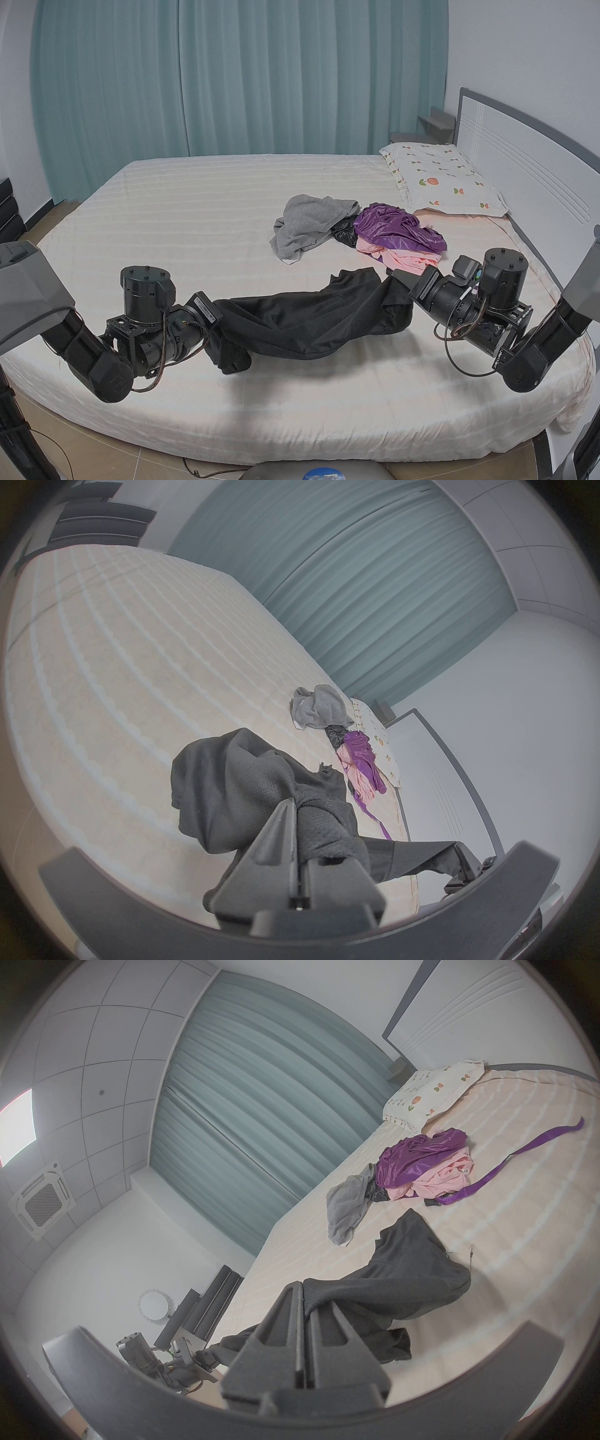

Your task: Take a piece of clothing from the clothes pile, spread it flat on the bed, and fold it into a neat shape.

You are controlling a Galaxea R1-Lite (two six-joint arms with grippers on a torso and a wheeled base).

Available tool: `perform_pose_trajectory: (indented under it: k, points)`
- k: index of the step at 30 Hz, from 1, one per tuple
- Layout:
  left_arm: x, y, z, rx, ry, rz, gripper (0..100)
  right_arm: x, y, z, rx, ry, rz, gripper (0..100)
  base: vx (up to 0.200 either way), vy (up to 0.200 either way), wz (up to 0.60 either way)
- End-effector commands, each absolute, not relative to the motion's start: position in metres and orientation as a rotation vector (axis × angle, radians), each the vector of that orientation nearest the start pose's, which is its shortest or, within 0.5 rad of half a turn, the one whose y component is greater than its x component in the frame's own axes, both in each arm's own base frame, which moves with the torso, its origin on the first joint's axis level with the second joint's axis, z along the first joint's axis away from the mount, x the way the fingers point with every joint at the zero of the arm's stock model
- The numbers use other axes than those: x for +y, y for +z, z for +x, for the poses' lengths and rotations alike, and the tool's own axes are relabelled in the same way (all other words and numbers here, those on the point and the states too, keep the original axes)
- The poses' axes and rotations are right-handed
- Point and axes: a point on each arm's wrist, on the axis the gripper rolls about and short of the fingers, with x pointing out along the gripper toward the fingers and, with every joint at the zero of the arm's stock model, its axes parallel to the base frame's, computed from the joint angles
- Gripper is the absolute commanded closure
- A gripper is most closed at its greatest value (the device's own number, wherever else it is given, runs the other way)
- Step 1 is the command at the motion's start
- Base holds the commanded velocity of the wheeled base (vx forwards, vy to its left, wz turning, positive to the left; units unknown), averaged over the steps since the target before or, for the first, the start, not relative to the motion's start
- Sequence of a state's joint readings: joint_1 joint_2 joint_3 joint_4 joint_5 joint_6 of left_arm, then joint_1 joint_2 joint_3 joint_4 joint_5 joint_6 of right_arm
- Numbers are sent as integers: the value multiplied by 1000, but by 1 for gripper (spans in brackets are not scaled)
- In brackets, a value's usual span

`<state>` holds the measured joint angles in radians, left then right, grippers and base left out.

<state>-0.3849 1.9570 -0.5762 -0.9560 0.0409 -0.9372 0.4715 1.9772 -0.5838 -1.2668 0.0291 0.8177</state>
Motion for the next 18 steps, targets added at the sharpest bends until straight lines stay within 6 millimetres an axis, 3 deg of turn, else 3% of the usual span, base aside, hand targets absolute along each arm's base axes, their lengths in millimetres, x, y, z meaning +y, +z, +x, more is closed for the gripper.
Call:
perform_pose_trajectory:
  k: [1,18]
  points:
    - [-116,83,290,524,-122,-829,100,147,108,289,308,422,775,100,0,200,0]
    - [-114,97,288,479,-136,-840,100,149,108,290,268,384,703,100,0,200,0]
